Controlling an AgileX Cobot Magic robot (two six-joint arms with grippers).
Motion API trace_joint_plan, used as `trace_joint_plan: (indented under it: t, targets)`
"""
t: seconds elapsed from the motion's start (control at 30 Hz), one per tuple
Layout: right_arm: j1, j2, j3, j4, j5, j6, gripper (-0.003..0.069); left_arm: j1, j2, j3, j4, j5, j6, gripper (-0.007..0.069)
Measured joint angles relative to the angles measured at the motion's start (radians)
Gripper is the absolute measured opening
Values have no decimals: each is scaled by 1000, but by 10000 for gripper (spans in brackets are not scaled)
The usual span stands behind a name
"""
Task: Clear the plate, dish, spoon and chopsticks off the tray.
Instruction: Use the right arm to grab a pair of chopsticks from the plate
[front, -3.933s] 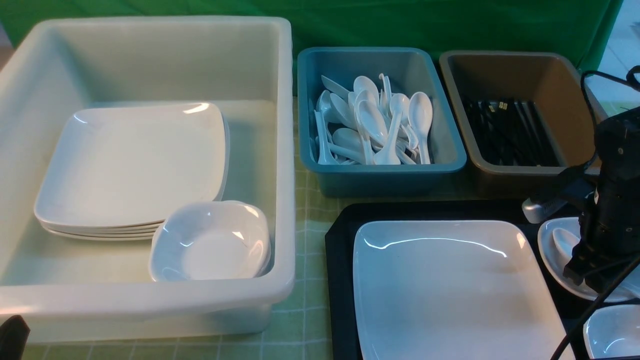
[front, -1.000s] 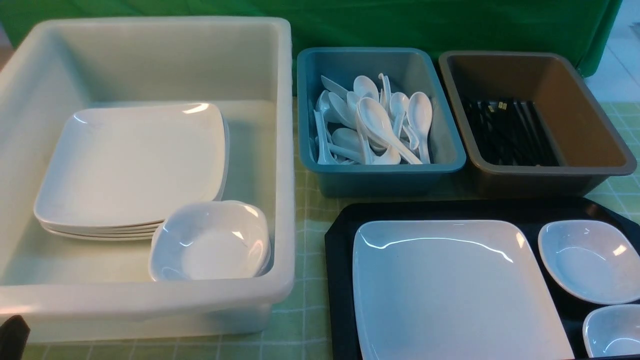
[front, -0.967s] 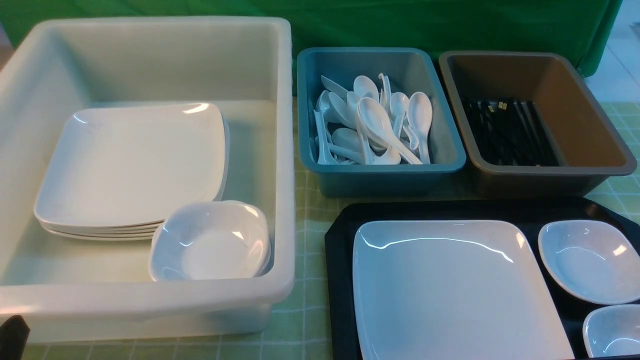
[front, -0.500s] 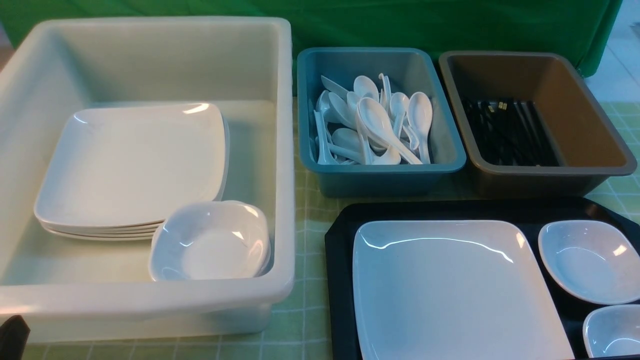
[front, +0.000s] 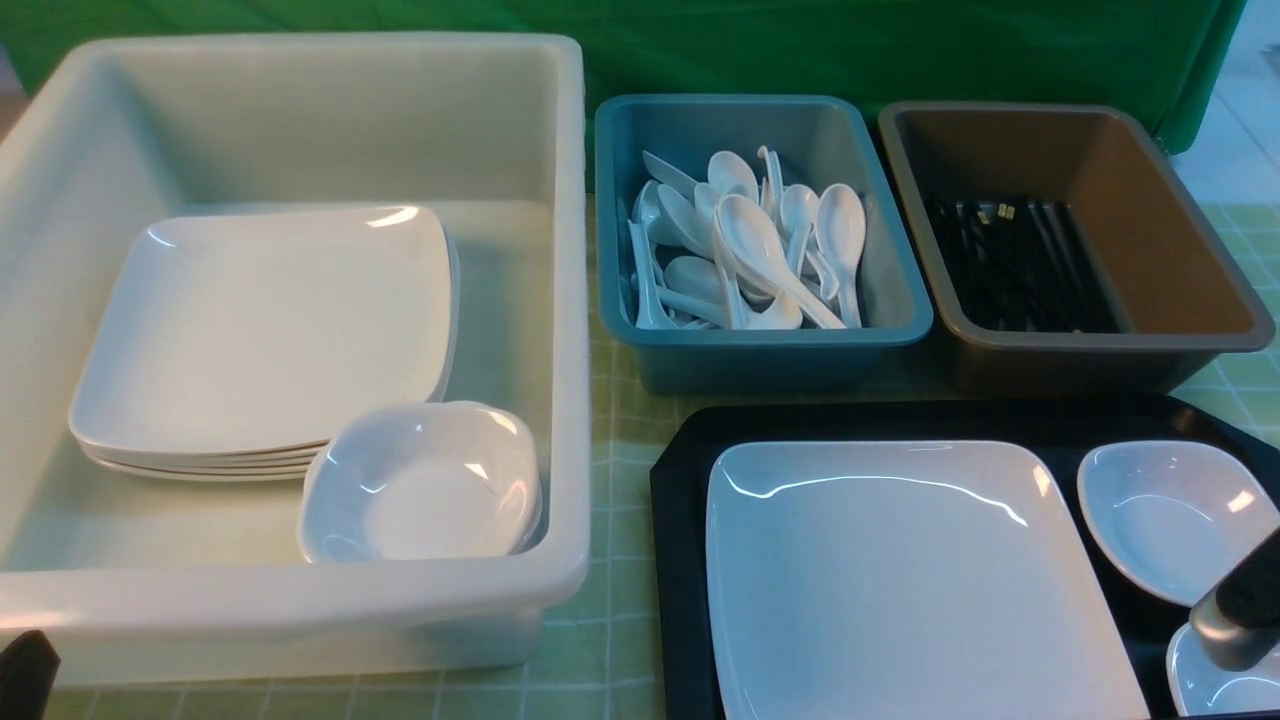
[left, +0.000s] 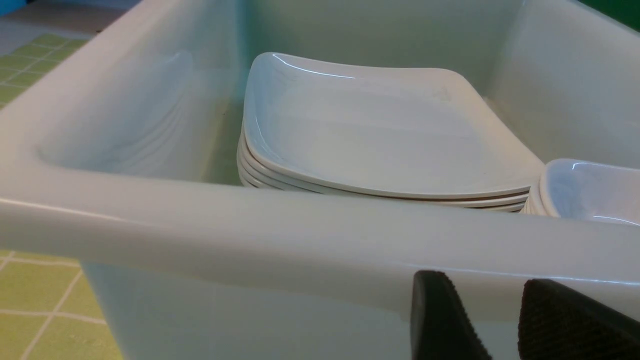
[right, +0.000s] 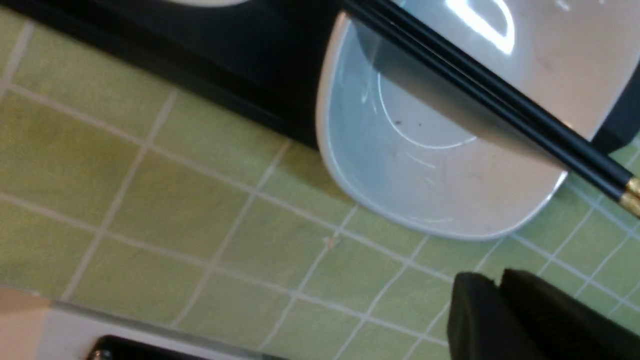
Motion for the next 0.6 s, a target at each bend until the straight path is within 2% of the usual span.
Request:
trace_joint_plan:
  t: [0.07, 0.13, 0.17, 0.2, 0.23, 0.3, 0.47, 0.6]
  targets:
    - [0, 30, 0, 0, -21, -25, 145, 0, 0, 0, 0, 0, 0, 223]
    - [0, 76, 0, -1, -52, -95, 253, 0, 0, 0, 0, 0, 0, 223]
    - [0, 84, 0, -2, -56, -102, 269, 0, 0, 0, 0, 0, 0, 223]
    - [0, 117, 0, -4, -69, -189, 329, 0, 0, 0, 0, 0, 0, 223]
    - [0, 125, 0, -4, -69, -201, 335, 0, 0, 0, 0, 0, 0, 223]
    - [0, 166, 0, -15, -88, -341, 384, 0, 0, 0, 0, 0, 0, 223]
    - [0, 221, 0, -94, -125, -488, 404, 0, 0, 0, 0, 0, 0, 223]
    - [0, 235, 0, -152, -157, -524, 407, 0, 0, 0, 0, 0, 0, 223]
